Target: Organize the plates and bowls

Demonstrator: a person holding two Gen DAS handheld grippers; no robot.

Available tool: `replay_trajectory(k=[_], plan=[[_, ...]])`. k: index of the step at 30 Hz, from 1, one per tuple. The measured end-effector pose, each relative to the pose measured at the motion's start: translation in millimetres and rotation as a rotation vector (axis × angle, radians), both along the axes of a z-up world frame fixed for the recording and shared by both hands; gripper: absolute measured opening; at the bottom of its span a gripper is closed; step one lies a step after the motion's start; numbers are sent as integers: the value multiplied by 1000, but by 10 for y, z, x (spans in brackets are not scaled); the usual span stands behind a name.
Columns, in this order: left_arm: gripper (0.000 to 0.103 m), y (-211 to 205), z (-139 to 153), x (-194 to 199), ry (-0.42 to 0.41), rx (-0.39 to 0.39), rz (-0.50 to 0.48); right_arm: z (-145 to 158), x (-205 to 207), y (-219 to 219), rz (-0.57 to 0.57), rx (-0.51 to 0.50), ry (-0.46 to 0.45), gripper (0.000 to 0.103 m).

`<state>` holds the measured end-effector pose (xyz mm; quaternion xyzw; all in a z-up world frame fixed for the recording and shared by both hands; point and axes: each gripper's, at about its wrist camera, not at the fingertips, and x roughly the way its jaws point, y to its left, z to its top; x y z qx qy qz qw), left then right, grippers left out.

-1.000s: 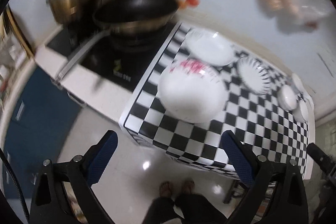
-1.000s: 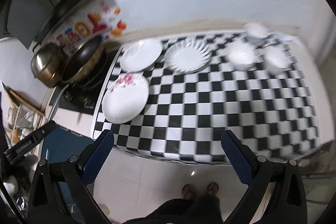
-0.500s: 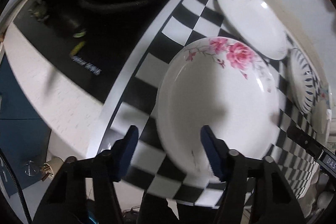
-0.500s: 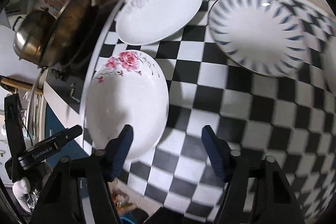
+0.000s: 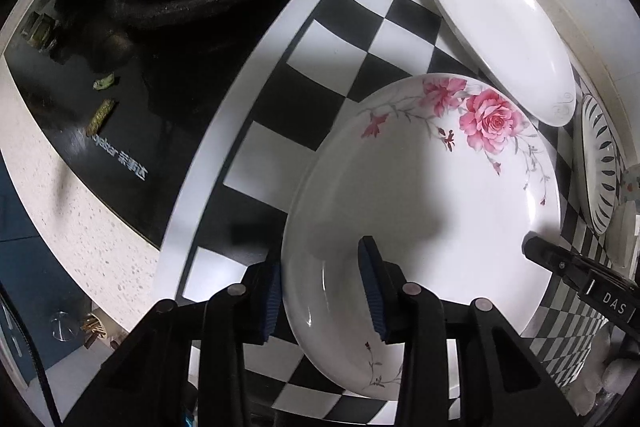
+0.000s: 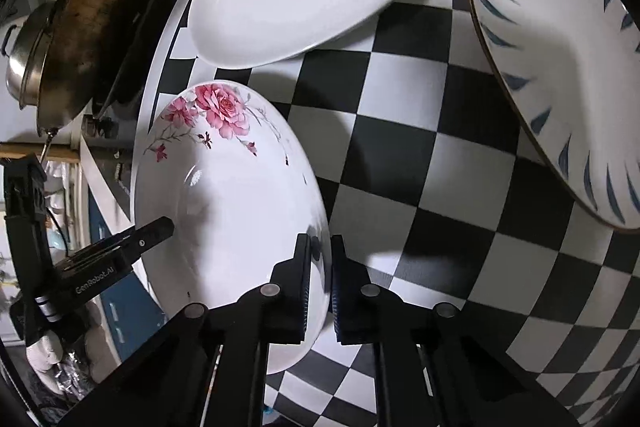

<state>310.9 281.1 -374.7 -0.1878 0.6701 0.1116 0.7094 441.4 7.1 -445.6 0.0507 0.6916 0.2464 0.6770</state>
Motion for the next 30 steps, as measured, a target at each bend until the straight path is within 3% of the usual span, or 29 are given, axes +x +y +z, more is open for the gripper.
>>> replay_trajectory(k=[9,18,24,30], plan=[[33,-458,276,-133,-44,7,-81,225,-182,-434,-21,-3,-26,11],[34,-1193,538,-167,-98,-12,-232,584,-546,-1348,-137,1,-80,11],[34,-1786,505,-144,-101,-29,-345,706,-783,-2056,-244,-9,-111,11],[34,-2295,389,-67,-81,-45,-442,601,-997,-2588,-355,-19,-104,11]])
